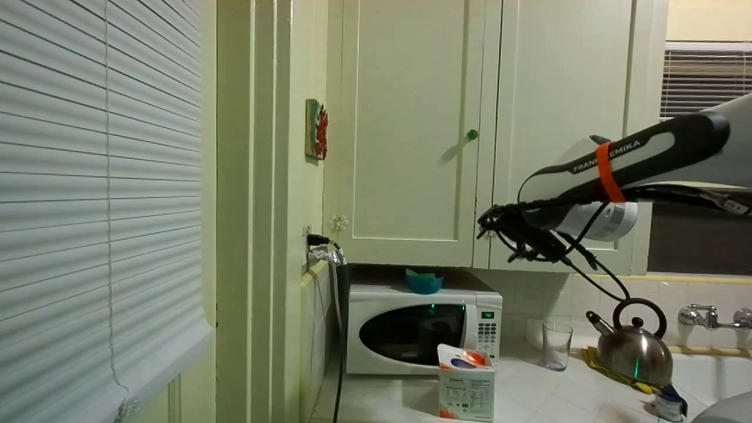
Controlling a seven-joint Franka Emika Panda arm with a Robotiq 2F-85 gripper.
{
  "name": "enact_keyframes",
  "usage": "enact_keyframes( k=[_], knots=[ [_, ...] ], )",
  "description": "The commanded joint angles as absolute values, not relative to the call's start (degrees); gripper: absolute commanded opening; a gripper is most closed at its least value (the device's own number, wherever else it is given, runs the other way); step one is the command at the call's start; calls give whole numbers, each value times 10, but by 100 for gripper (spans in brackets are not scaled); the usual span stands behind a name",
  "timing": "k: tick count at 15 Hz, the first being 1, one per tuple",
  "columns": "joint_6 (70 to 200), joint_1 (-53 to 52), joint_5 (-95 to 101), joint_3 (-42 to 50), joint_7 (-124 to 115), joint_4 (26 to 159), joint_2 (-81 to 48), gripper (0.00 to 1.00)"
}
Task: Move the box and then open the cabinet door
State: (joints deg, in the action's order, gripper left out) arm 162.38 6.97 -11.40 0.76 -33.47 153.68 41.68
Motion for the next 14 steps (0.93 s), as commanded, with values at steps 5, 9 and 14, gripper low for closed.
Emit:
enact_keyframes(
  k=[5,9,14],
  knots=[
    [1733,104,-130,-60,-298,1506,433,100],
    [1748,115,-129,-70,-296,1505,425,100],
    [1818,165,-80,-122,-230,1396,364,100]
  ],
)
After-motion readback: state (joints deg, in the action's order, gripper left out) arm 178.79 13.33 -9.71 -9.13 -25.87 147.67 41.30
